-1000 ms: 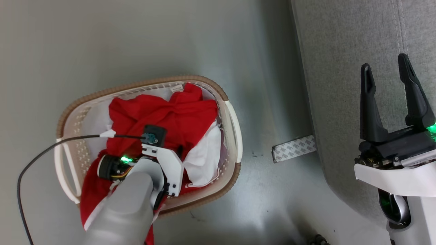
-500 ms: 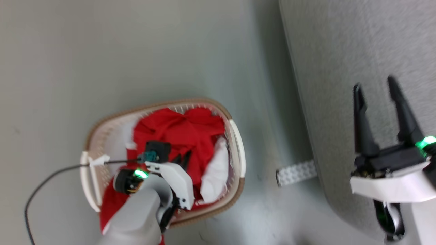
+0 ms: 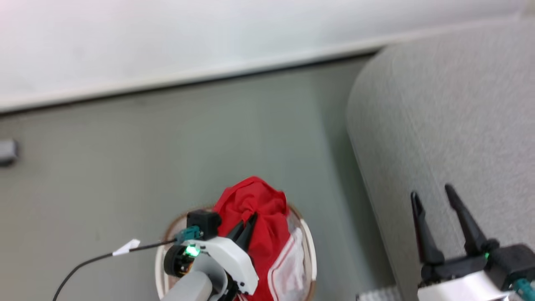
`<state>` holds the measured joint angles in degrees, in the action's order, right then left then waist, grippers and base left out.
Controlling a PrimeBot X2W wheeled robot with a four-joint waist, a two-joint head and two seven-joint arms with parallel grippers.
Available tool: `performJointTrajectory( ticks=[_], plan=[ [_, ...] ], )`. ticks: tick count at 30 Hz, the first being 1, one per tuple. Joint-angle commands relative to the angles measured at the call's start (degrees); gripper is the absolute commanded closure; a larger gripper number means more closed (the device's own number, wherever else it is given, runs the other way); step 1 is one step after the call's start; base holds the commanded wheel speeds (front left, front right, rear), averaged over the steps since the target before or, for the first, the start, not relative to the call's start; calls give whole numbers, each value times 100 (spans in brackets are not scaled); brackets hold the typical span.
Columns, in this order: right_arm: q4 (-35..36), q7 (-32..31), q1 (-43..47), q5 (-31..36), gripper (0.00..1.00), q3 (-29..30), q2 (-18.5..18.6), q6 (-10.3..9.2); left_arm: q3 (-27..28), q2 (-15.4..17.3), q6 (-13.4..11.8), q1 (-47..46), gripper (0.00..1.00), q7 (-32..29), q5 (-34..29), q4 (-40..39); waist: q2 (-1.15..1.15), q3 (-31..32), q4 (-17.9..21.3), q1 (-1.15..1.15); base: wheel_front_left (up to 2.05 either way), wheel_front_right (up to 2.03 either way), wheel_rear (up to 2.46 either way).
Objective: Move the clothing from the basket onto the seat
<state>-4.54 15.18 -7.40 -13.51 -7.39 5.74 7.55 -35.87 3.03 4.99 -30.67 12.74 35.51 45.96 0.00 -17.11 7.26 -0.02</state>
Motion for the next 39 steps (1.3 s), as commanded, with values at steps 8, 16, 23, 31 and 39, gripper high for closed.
performJointTrajectory(
  ticks=[8, 16, 23, 31, 39],
  plan=[
    [-161, -4, 556, 62, 0, -119, 35, -12, 108, 404, -279, 586, 100, -217, 133, -1279, 0, 1186, -225, 2, 0, 0, 0],
    [-161, -3, 845, 28, 0, -327, 122, -12, 237, 855, -690, 1033, 100, -704, 273, -2881, 0, 1562, -142, 2, 0, 0, 0],
    [43, -4, 814, 40, 0, -929, 516, -12, 340, 1197, -1019, 1260, 100, -1117, 308, -4051, 0, 1645, -66, 2, 0, 0, 0],
    [106, -4, 298, -448, 0, -2319, 1558, -12, 226, 1370, -1150, 1351, 100, -1481, 267, -4935, 0, 1691, -73, 2, 0, 0, 0],
    [-348, -123, -897, -1004, 0, -3491, 2163, -13, -59, 1364, -1066, 1287, 100, -1816, 257, -5343, 0, 1706, -195, 2, 0, 0, 0]
  ],
)
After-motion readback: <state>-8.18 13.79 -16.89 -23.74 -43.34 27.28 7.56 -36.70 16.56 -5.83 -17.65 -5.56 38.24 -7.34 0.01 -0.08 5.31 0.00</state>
